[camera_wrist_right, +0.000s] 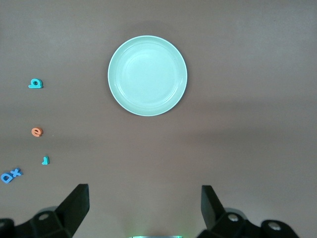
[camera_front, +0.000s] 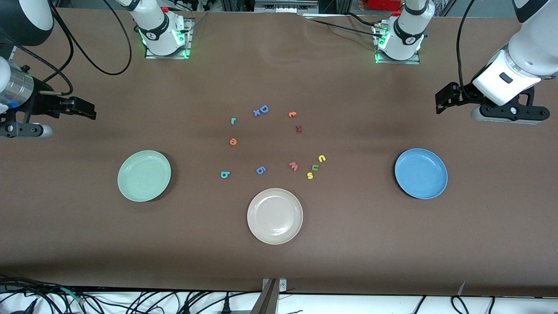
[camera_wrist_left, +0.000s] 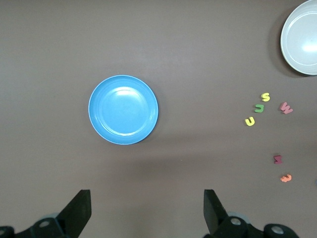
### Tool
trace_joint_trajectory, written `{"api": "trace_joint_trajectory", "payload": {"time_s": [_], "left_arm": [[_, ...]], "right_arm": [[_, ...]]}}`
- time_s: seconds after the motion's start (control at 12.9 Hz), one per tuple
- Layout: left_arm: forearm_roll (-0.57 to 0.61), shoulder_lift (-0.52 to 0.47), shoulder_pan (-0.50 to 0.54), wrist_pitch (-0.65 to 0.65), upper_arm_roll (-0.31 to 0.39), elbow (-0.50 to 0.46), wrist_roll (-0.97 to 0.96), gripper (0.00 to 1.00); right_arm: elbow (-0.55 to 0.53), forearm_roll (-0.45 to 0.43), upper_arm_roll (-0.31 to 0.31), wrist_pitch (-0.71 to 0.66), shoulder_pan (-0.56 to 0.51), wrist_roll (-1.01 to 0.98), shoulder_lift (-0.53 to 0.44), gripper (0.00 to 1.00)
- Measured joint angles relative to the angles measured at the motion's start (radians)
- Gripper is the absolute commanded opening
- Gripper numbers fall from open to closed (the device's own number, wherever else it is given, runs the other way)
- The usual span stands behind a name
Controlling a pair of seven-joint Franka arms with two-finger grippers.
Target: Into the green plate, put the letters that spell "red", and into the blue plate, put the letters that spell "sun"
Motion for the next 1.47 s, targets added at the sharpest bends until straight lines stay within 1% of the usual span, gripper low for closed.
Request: {"api": "trace_joint_trajectory", "payload": {"time_s": [0.93,1.47], "left_arm": [[0.000,0.000,0.000,0.000,0.000,0.000,0.000,1.00],[0.000,0.000,0.000,0.000,0.000,0.000,0.000,1.00]], "right_arm": [[-0.001,0.000,0.000,-0.012,0.000,0.000,0.004,1.00],[-0.008,0.007,0.004,-0.033,0.013,0.000,0.037,1.00]]}}
